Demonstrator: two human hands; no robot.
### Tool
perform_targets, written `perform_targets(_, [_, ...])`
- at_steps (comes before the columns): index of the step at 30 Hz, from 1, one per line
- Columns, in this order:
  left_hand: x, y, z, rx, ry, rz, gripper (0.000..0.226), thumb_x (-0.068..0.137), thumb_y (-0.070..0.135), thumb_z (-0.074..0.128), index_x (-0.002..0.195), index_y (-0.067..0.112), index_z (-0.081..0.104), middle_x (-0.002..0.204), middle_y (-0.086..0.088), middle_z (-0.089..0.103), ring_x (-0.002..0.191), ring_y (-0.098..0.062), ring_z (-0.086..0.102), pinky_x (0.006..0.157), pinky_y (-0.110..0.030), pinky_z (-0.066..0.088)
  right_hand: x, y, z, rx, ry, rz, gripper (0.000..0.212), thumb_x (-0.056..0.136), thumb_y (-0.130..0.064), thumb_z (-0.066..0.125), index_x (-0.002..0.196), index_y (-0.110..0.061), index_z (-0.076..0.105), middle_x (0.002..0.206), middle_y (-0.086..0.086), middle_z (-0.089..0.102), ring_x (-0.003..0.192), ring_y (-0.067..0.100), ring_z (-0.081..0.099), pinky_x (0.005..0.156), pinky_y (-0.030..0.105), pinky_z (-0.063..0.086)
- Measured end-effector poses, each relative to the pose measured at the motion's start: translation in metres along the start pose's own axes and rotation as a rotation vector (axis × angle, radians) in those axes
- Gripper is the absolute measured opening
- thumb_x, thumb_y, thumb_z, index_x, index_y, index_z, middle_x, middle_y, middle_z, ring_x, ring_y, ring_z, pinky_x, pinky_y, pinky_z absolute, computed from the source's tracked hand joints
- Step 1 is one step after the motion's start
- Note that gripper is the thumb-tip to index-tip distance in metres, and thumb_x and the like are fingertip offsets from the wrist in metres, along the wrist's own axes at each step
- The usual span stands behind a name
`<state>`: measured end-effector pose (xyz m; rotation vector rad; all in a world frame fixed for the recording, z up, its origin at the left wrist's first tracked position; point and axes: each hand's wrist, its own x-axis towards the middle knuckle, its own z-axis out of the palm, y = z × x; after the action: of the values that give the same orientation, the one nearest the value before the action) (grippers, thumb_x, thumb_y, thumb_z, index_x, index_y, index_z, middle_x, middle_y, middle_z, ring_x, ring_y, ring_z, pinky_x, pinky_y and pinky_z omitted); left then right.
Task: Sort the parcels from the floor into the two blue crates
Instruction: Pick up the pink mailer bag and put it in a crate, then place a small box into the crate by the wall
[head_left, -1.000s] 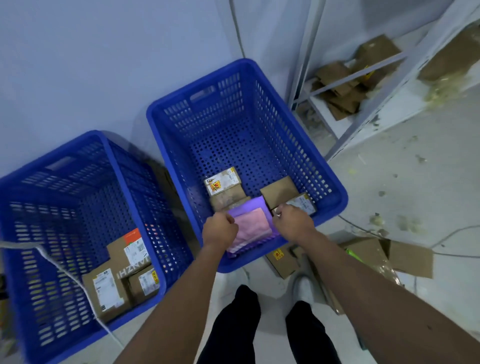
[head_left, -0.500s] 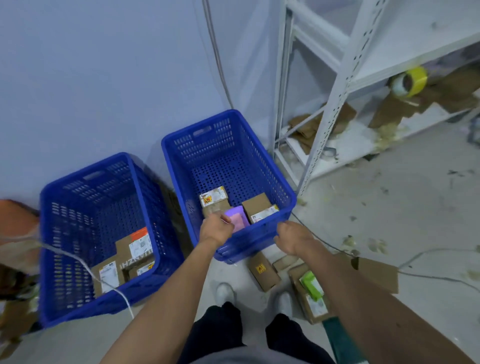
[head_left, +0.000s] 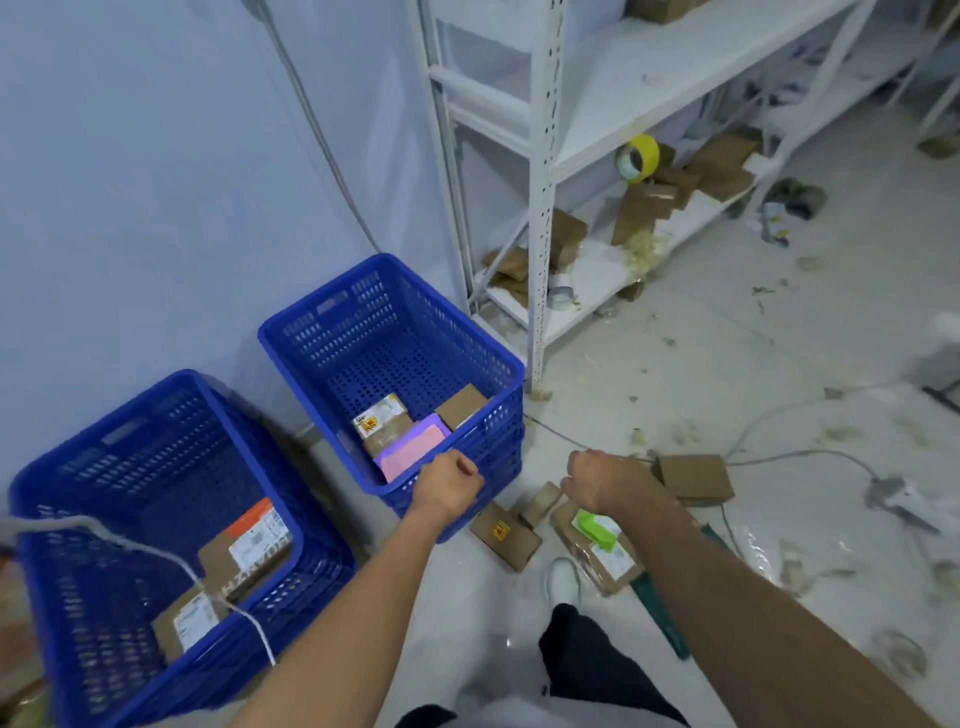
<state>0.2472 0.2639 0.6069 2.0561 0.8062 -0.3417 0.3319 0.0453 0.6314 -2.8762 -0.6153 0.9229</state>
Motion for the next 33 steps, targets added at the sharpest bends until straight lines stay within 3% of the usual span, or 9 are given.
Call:
perform_targets(3, [-0.019, -0.013, 0.006, 0.019, -0.06, 0.032, 0.01, 0.073, 0.02, 0.06, 0.079, 0.018, 0.068, 0.072, 0.005, 0.073, 0.071, -0.017, 0.073, 0.077, -0.039, 0.061, -0.037, 0.002, 0.023, 0.023, 0.047, 0.05, 0.023, 0.1, -0.028, 0.042, 0.1, -0.012, 0.059, 0.096, 0.01, 0.059, 0.11, 0.028, 0.059, 0.067, 0.027, 0.039])
perform_targets(5, [-0.028, -0.021, 0.01, 0.047, -0.088, 0.05, 0.011, 0.072, 0.023, 0.059, 0.078, 0.02, 0.068, 0.076, 0.003, 0.073, 0.077, -0.02, 0.072, 0.077, -0.041, 0.061, -0.055, 0.003, 0.036, 0.077, 0.084, 0.109, 0.038, 0.099, -0.031, 0.034, 0.108, -0.01, 0.064, 0.076, 0.003, 0.046, 0.102, 0.03, 0.06, 0.064, 0.028, 0.036])
perform_targets(7, [-0.03, -0.033, 0.016, 0.092, -0.118, 0.056, 0.014, 0.071, 0.028, 0.056, 0.076, 0.022, 0.068, 0.081, 0.001, 0.073, 0.082, -0.023, 0.071, 0.079, -0.043, 0.061, -0.076, 0.006, 0.056, 0.144, 0.054, 0.085, 0.061, 0.098, -0.035, 0.013, 0.122, -0.007, 0.061, 0.097, 0.012, 0.059, 0.105, 0.03, 0.059, 0.07, 0.031, 0.04])
perform_targets(8, [-0.033, -0.038, 0.019, 0.123, -0.131, 0.063, 0.015, 0.072, 0.029, 0.055, 0.076, 0.023, 0.068, 0.082, 0.002, 0.073, 0.083, -0.024, 0.071, 0.081, -0.043, 0.06, -0.088, 0.007, 0.064, 0.11, 0.0, 0.089, 0.056, 0.102, -0.033, 0.016, 0.125, -0.005, 0.058, 0.114, 0.015, 0.061, 0.111, 0.03, 0.058, 0.077, 0.032, 0.043])
perform_targets(10, [-0.047, -0.039, 0.024, 0.192, -0.153, 0.077, 0.014, 0.075, 0.028, 0.055, 0.078, 0.024, 0.069, 0.083, 0.003, 0.073, 0.084, -0.024, 0.07, 0.084, -0.041, 0.059, -0.097, 0.015, 0.084, 0.11, -0.016, 0.137, 0.042, 0.102, -0.035, 0.035, 0.123, -0.004, 0.055, 0.125, 0.016, 0.06, 0.115, 0.032, 0.058, 0.092, 0.036, 0.044])
perform_targets(12, [-0.055, -0.038, 0.029, 0.248, -0.188, 0.095, 0.01, 0.08, 0.025, 0.058, 0.081, 0.025, 0.068, 0.087, 0.003, 0.072, 0.087, -0.022, 0.07, 0.085, -0.041, 0.059, -0.107, 0.021, 0.098, 0.11, -0.022, 0.192, 0.038, 0.099, -0.035, 0.042, 0.119, -0.006, 0.055, 0.124, 0.016, 0.06, 0.114, 0.033, 0.057, 0.096, 0.038, 0.042])
perform_targets(15, [-0.057, -0.037, 0.041, 0.337, -0.227, 0.109, 0.004, 0.083, 0.028, 0.062, 0.085, 0.026, 0.065, 0.09, 0.002, 0.071, 0.089, -0.021, 0.068, 0.087, -0.041, 0.058, -0.114, 0.036, 0.117, 0.16, -0.025, 0.218, 0.045, 0.096, -0.038, 0.033, 0.116, -0.008, 0.058, 0.121, 0.015, 0.062, 0.113, 0.033, 0.056, 0.1, 0.04, 0.04])
perform_targets(22, [-0.052, -0.035, 0.069, 0.623, -0.266, 0.106, 0.019, 0.087, 0.032, 0.063, 0.104, 0.024, 0.063, 0.102, 0.003, 0.065, 0.095, -0.019, 0.058, 0.088, -0.033, 0.049, -0.097, 0.056, 0.154, 0.218, -0.096, 0.196, 0.037, 0.098, -0.032, 0.045, 0.124, -0.006, 0.053, 0.126, 0.013, 0.058, 0.114, 0.029, 0.056, 0.081, 0.03, 0.042])
perform_targets(33, [0.026, -0.066, 0.112, 0.788, -0.349, 0.231, 0.035, 0.092, 0.031, 0.064, 0.124, 0.019, 0.057, 0.118, -0.001, 0.063, 0.108, -0.019, 0.059, 0.095, -0.037, 0.05, -0.026, 0.069, 0.199, 0.218, -0.174, 0.213, 0.047, 0.094, -0.031, 0.048, 0.133, -0.006, 0.042, 0.136, 0.015, 0.047, 0.124, 0.031, 0.046, 0.091, 0.04, 0.045])
